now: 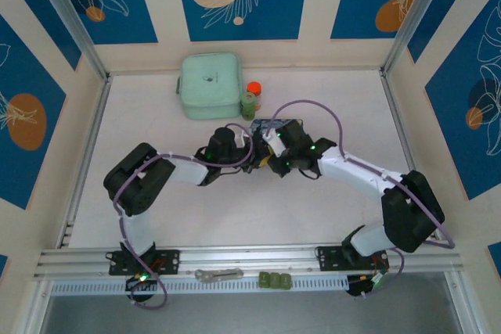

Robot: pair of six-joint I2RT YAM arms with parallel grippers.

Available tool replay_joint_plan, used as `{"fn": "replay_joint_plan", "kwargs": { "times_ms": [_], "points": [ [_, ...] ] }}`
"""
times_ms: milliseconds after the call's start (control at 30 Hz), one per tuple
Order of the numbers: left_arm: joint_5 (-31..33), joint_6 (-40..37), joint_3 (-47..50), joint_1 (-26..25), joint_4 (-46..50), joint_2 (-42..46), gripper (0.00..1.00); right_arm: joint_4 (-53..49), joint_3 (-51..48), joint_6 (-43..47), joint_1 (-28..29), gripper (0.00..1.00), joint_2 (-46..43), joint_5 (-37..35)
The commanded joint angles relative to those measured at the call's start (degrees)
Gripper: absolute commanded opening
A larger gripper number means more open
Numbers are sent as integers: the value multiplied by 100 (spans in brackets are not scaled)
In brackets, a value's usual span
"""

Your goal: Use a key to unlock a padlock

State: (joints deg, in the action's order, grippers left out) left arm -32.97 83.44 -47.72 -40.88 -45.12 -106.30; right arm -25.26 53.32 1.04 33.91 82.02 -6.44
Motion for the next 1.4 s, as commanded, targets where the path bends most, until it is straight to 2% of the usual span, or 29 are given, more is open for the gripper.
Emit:
{"fn": "replay_joint_plan", "kwargs": {
  "times_ms": [0, 133, 300, 500, 700, 833, 867, 1000, 1200, 1367],
  "points": [
    [-900, -452, 0, -10, -430, 369, 0, -101, 390, -727, -765, 0, 151, 2081],
    [-1063, -768, -18, 19, -378, 356, 0, -123, 477, -884, -1104, 0, 418, 2818],
    [-1210, -954, -44, 46, -323, 356, 0, 53, 434, -1072, -1357, 0, 608, 3268],
    [-1090, -1076, 22, 81, -134, 378, 0, -17, 534, -1129, -1422, 0, 608, 3268],
    [-746, -1032, 44, 103, -34, 313, 0, -108, 476, -1238, -1328, 32, 303, 2811],
    [-615, -971, 53, 120, -74, 243, 0, -55, 311, -1493, -1317, 57, -85, 2601],
    [-604, -964, 53, 124, -80, 225, 0, -43, 273, -1553, -1318, 60, -186, 2582],
    [-562, -964, 53, 136, -83, 167, 0, -30, 153, -1775, -1317, 66, -639, 2274],
    [-390, -1245, 245, 134, -43, 66, 0, 83, 56, -2143, -1267, 66, -1244, 1173],
    [-6, -1646, 493, 125, 84, 15, 0, 303, -106, -2298, -1109, 66, -1353, 688]
  ]
}}
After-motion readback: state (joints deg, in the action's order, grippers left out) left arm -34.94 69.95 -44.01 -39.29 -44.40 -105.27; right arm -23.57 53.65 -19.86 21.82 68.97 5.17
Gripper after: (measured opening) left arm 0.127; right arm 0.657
